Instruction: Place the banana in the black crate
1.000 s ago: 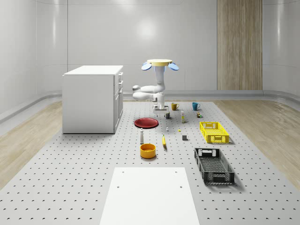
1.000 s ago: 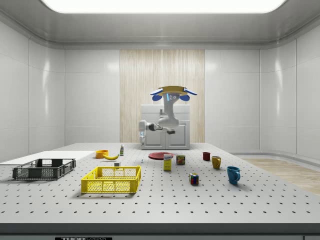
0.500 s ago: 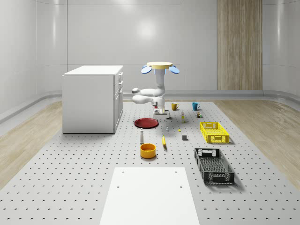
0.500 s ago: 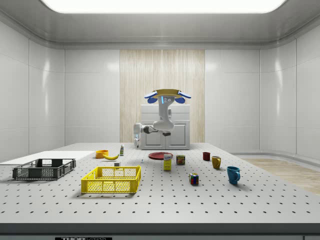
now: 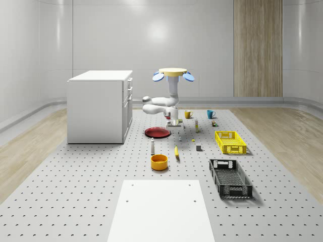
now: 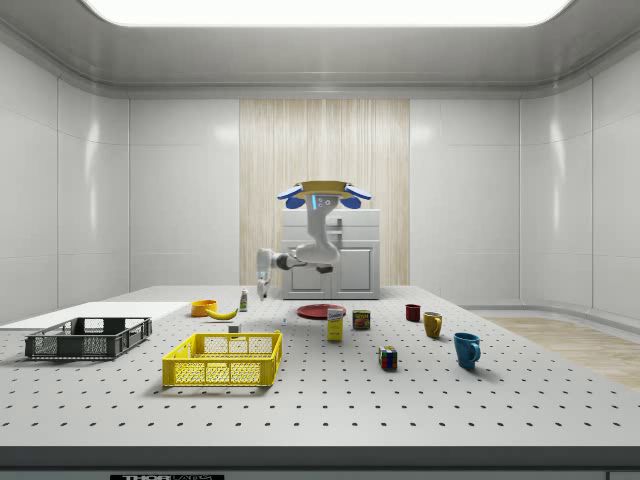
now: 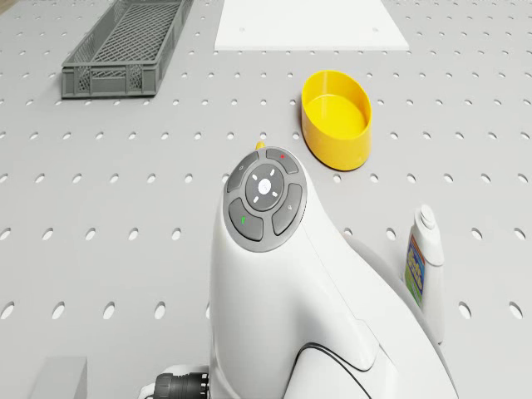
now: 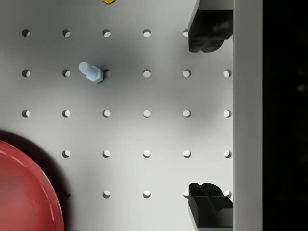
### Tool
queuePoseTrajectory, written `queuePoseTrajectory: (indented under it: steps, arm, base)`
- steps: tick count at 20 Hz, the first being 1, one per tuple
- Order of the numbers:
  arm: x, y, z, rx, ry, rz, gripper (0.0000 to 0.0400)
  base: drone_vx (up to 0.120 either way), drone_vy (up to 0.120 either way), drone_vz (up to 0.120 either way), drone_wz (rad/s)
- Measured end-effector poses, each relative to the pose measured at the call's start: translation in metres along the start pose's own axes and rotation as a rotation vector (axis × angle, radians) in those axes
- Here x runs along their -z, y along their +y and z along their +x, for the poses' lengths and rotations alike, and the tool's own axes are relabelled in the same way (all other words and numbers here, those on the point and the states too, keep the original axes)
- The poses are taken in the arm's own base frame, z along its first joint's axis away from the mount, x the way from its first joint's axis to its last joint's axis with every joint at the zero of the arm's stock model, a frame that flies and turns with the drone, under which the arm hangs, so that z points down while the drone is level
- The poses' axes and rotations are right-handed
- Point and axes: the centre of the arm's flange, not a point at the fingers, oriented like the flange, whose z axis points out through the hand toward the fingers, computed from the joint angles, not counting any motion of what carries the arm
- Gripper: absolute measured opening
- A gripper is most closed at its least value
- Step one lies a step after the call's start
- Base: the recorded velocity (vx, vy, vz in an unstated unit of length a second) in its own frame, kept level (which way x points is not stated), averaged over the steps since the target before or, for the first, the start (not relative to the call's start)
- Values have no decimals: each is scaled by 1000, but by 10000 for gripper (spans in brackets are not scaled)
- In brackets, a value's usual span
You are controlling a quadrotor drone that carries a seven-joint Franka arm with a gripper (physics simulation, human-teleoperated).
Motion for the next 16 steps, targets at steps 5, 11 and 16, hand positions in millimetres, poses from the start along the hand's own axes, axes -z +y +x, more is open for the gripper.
queuePoseTrajectory:
  steps: [5,11,16]
  arm:
    - [0,0,0,0,0,0,400]
    - [0,0,0,0,0,0,400]
    - [0,0,0,0,0,0,400]
  base:
    - [120,0,-80,0]
    - [120,0,-60,0]
    - [120,0,-8,0]
